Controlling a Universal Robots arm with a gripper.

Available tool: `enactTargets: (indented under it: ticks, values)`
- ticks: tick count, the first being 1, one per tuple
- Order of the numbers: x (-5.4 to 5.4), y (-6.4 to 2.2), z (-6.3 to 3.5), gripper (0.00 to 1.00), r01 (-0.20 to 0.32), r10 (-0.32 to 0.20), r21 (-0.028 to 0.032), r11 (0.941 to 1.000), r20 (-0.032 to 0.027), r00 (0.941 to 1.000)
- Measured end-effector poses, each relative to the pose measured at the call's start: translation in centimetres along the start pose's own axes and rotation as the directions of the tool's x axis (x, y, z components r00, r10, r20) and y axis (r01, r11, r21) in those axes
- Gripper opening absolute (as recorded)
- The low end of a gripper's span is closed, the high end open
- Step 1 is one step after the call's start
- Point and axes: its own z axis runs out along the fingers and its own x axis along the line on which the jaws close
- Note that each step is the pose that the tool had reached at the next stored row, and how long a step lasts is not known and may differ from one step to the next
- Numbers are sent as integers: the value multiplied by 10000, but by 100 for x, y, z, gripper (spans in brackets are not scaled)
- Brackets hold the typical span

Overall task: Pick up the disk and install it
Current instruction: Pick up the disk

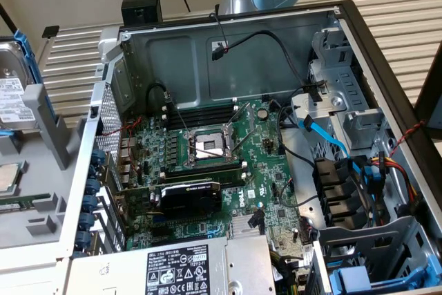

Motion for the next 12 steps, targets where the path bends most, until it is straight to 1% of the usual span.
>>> enactTargets:
  ticks: [5, 9, 12]
  values:
    - [1, -2, -84, 37, 1, 0, 81, 10000, -112, 9999]
    - [6, -5, -172, 37, 2, 1, 156, 9999, -173, 9999]
    - [10, -7, -244, 37, 7, -3, 215, 9998, -203, 9998]
